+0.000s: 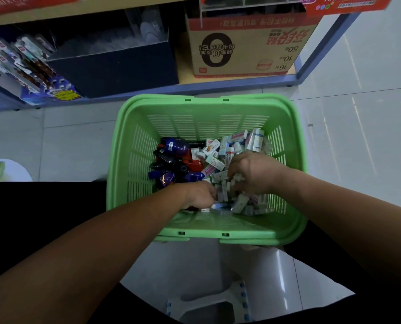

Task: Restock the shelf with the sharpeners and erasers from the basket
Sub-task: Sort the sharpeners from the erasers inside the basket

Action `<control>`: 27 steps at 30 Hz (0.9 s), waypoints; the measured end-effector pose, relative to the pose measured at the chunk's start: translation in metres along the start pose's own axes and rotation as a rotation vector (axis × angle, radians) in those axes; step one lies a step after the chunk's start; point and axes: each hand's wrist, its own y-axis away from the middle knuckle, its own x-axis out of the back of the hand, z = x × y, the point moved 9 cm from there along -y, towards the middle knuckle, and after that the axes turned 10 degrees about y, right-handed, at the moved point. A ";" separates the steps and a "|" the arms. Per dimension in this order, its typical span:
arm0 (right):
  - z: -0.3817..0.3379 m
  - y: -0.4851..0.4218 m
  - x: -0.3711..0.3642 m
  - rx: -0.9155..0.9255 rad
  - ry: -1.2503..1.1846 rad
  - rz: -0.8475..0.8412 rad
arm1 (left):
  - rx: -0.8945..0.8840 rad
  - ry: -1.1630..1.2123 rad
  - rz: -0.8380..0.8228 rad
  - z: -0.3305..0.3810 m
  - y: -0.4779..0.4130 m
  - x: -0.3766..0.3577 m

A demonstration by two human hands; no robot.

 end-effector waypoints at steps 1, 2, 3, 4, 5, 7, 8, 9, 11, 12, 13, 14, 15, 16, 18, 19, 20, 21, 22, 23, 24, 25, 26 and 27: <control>0.002 0.000 0.002 -0.016 -0.010 0.008 | 0.033 -0.011 -0.023 -0.001 0.000 -0.004; 0.004 0.000 0.003 -0.030 -0.017 0.012 | 0.049 -0.017 -0.027 0.001 0.003 -0.005; 0.005 -0.001 0.003 -0.039 -0.020 0.012 | 0.041 -0.019 -0.019 0.003 0.004 -0.004; 0.005 -0.001 0.003 -0.042 -0.018 0.006 | 0.027 -0.028 -0.020 0.003 0.005 -0.003; 0.005 -0.001 0.002 -0.042 -0.012 0.001 | 0.026 0.004 -0.010 -0.001 0.003 0.000; 0.004 -0.001 -0.001 -0.037 0.006 -0.011 | 0.053 0.211 0.023 -0.012 0.002 0.005; 0.003 -0.001 -0.001 -0.034 0.011 -0.016 | 0.073 0.328 0.028 -0.016 0.004 0.005; 0.003 -0.001 -0.001 -0.032 0.012 -0.017 | 0.078 0.408 0.025 -0.019 0.004 0.004; 0.003 -0.001 -0.001 -0.035 0.007 -0.015 | 0.058 0.456 0.013 -0.018 0.004 0.000; 0.004 -0.001 -0.001 -0.039 0.004 -0.012 | 0.040 0.460 0.016 -0.013 0.006 0.000; 0.005 -0.003 -0.002 -0.041 0.001 -0.009 | 0.026 0.471 0.014 -0.010 0.004 -0.002; 0.006 -0.004 -0.002 -0.042 -0.003 -0.007 | 0.017 0.477 0.005 -0.008 0.003 -0.004; 0.006 -0.005 -0.002 -0.041 -0.006 -0.005 | 0.020 0.495 -0.002 -0.007 0.002 -0.005; 0.007 -0.005 -0.003 -0.037 -0.002 -0.001 | 0.010 0.476 0.006 -0.004 0.004 -0.006; 0.005 -0.004 -0.004 -0.019 0.035 -0.003 | -0.041 0.379 0.064 0.002 0.005 -0.004; 0.002 -0.004 -0.005 0.000 0.074 -0.019 | -0.071 0.361 0.090 0.006 0.005 -0.004; -0.003 -0.004 -0.008 0.032 0.120 -0.038 | -0.087 0.352 0.095 0.011 0.005 -0.006; -0.011 -0.004 -0.012 0.074 0.155 -0.052 | -0.111 0.334 0.095 0.014 0.003 -0.006; -0.020 -0.005 -0.017 0.117 0.176 -0.060 | -0.129 0.308 0.083 0.018 0.005 -0.007; -0.030 -0.006 -0.025 0.151 0.181 -0.074 | -0.137 0.274 0.065 0.019 0.005 -0.006; -0.038 -0.007 -0.033 0.171 0.169 -0.101 | -0.128 0.226 0.043 0.016 0.007 -0.004; -0.044 -0.009 -0.042 0.177 0.153 -0.137 | -0.116 0.184 0.035 0.010 0.010 0.001; -0.047 -0.011 -0.049 0.178 0.155 -0.170 | -0.097 0.119 0.037 0.002 0.012 0.009; -0.048 -0.012 -0.054 0.181 0.172 -0.197 | -0.089 0.071 0.061 -0.006 0.014 0.020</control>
